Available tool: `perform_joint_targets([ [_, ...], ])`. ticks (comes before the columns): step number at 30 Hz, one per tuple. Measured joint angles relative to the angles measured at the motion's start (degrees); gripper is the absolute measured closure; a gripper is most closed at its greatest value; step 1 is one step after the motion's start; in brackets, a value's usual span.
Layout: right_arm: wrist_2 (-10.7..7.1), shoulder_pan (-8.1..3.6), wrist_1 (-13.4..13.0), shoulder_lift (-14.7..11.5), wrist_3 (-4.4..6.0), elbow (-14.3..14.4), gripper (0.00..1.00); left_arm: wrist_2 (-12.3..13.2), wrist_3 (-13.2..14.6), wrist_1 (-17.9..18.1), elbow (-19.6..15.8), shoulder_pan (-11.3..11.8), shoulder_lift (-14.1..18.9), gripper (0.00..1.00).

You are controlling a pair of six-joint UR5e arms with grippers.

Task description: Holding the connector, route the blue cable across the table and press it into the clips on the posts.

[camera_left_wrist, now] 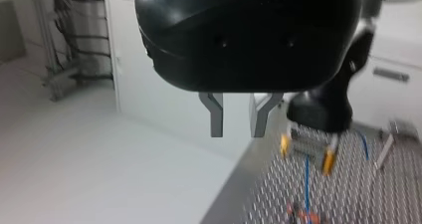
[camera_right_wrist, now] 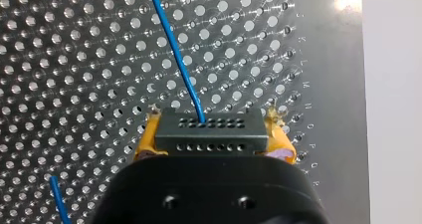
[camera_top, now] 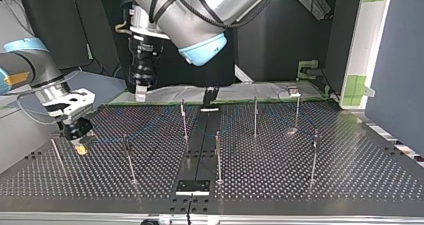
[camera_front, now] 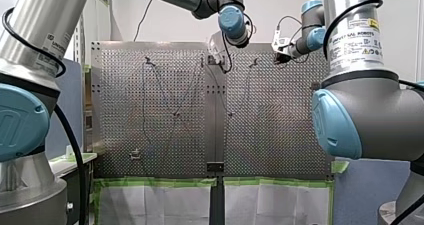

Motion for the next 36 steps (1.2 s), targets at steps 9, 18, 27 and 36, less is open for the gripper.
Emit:
perform_joint_targets([
  [9, 0.11, -0.01, 0.00, 0.01, -0.16, 0.00, 1.00, 4.17, -4.34, 4.51, -4.47, -1.66, 4.49, 0.00],
  [18, 0.25, 0.00, 0.00, 0.01, -0.18, 0.00, 1.00, 4.40, -7.13, 8.28, -8.25, -2.27, 8.25, 0.00],
  [27, 0.26, 0.03, 0.00, 0.01, -0.19, 0.00, 1.00, 3.09, -7.28, 12.56, -12.55, -3.02, 6.97, 0.00],
  [36, 0.26, 0.03, 0.00, 0.07, -0.20, 0.01, 1.00, 1.21, -8.56, 17.53, -17.49, -3.26, 2.10, 0.00],
])
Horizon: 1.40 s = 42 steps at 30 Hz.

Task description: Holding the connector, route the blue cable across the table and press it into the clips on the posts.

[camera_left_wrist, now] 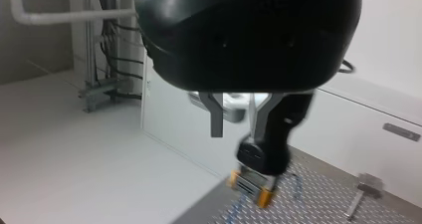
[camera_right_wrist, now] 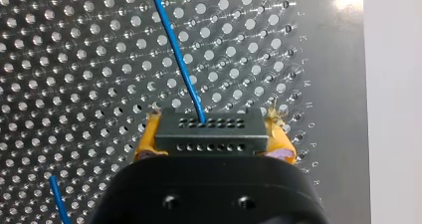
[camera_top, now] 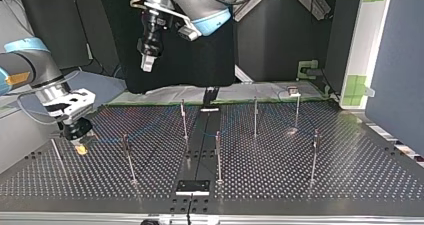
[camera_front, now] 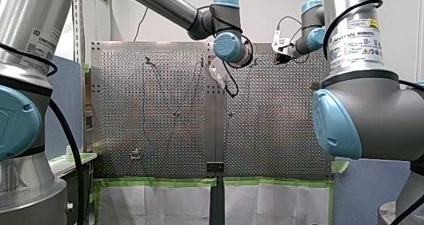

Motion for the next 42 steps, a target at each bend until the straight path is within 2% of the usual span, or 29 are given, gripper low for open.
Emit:
perform_joint_targets([
  [4, 0.00, 0.00, 0.00, 0.02, -0.05, 0.00, 1.00, -0.21, -0.78, 2.26, -2.30, -0.02, -2.29, 0.00],
  [10, 0.00, 0.00, -0.01, 0.03, -0.06, 0.00, 1.00, -1.34, -0.31, 5.28, -5.28, -0.09, -4.56, 0.00],
  [14, 0.05, -0.04, 0.00, 0.07, -0.06, 0.00, 1.00, -1.95, 0.32, 7.15, -7.15, -0.10, -4.79, 0.00],
  [33, 0.17, -0.11, 0.00, 0.10, -0.07, 0.00, 1.00, -1.84, 3.70, 17.03, -17.07, -0.11, -4.86, 0.00],
  [42, 0.18, 0.00, 0.00, 0.11, -0.12, 0.01, 1.00, -1.84, 7.10, 21.77, -21.78, -0.10, -4.82, 0.00],
])
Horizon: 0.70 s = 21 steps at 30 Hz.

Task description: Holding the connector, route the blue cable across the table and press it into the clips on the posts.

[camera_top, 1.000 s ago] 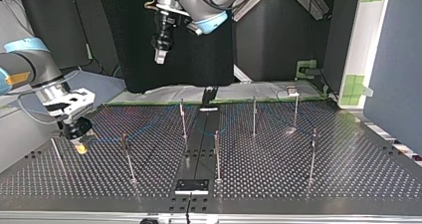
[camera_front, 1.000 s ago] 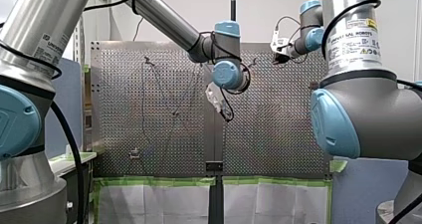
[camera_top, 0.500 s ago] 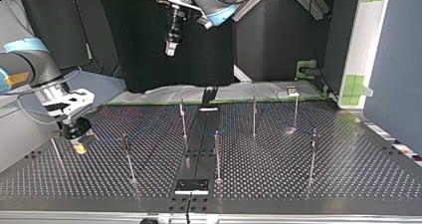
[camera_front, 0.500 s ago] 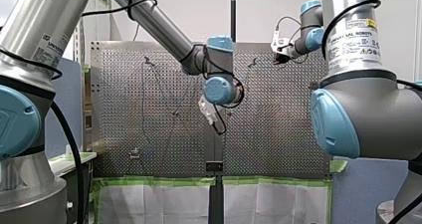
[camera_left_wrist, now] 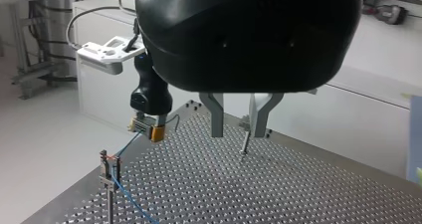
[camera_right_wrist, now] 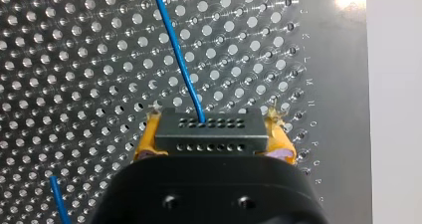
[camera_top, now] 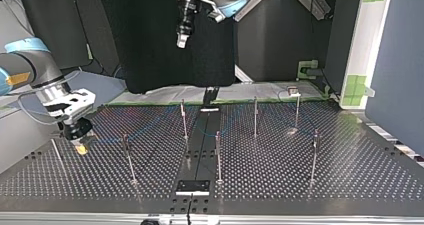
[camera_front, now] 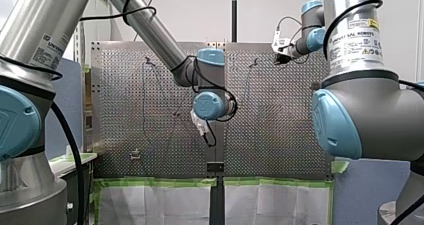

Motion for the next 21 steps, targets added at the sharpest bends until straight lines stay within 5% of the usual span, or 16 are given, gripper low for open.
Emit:
perform_joint_targets([
  [10, 0.52, 0.01, 0.09, 0.00, 0.05, 0.00, 1.00, 0.00, 3.83, 4.77, -4.77, 0.01, -0.01, 0.00],
  [21, 1.51, 0.26, 0.32, -0.07, 0.06, 0.00, 1.00, 0.02, 4.16, 10.07, -10.08, 0.01, 0.01, 0.00],
])
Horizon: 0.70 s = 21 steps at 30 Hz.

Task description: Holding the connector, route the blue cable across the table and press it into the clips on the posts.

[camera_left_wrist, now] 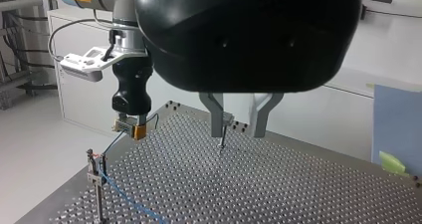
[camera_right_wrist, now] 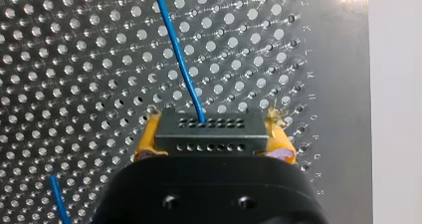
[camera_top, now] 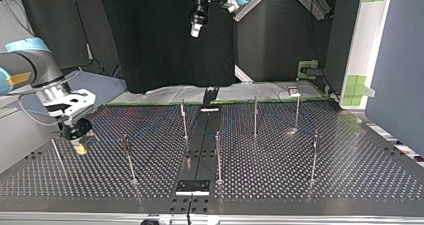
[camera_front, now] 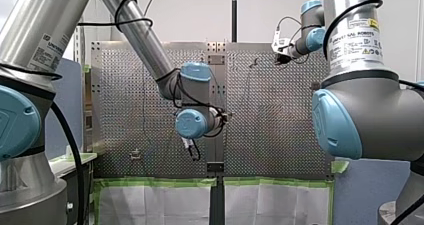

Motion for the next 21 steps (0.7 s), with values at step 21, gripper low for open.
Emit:
perform_joint_targets([
  [21, 0.92, 0.96, 0.47, -0.78, -0.08, 0.08, 1.00, -0.01, 0.00, 8.89, -8.89, 0.00, 0.02, 0.00],
])
